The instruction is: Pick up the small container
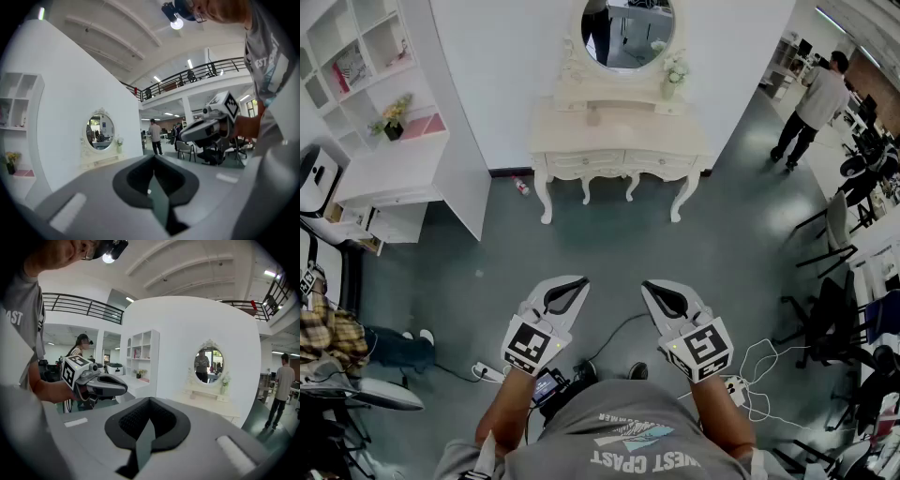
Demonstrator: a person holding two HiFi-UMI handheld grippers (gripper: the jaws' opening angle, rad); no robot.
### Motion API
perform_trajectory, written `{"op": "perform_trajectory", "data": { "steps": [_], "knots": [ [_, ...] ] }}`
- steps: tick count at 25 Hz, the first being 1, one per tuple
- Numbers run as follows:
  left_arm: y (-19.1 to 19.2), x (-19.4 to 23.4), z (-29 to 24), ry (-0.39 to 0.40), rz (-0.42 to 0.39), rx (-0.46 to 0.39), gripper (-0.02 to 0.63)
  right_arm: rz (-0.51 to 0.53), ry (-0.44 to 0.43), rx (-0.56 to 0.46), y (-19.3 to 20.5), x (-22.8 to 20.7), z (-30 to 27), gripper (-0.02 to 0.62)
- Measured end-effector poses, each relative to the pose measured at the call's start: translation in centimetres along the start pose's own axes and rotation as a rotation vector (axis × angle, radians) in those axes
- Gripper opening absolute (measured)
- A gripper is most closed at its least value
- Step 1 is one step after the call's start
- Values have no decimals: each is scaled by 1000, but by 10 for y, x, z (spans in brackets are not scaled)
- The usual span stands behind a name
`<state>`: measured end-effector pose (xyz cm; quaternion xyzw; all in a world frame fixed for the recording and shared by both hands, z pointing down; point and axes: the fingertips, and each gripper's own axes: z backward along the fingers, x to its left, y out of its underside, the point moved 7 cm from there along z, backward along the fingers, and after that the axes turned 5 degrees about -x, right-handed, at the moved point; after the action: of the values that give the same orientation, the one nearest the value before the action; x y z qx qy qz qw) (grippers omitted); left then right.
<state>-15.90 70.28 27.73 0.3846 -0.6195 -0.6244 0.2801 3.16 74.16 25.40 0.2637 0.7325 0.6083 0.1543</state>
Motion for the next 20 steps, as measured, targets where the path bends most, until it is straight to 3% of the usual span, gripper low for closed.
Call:
{"op": "perform_trajectory", "data": {
  "steps": [14,20],
  "knots": [
    [8,20,22,31,1,-30,3,-13,21,-7,-13,28,-20,0],
    [9,18,15,43,3,-32,3,-30,35,-10,-13,19,-20,2]
  ]
}}
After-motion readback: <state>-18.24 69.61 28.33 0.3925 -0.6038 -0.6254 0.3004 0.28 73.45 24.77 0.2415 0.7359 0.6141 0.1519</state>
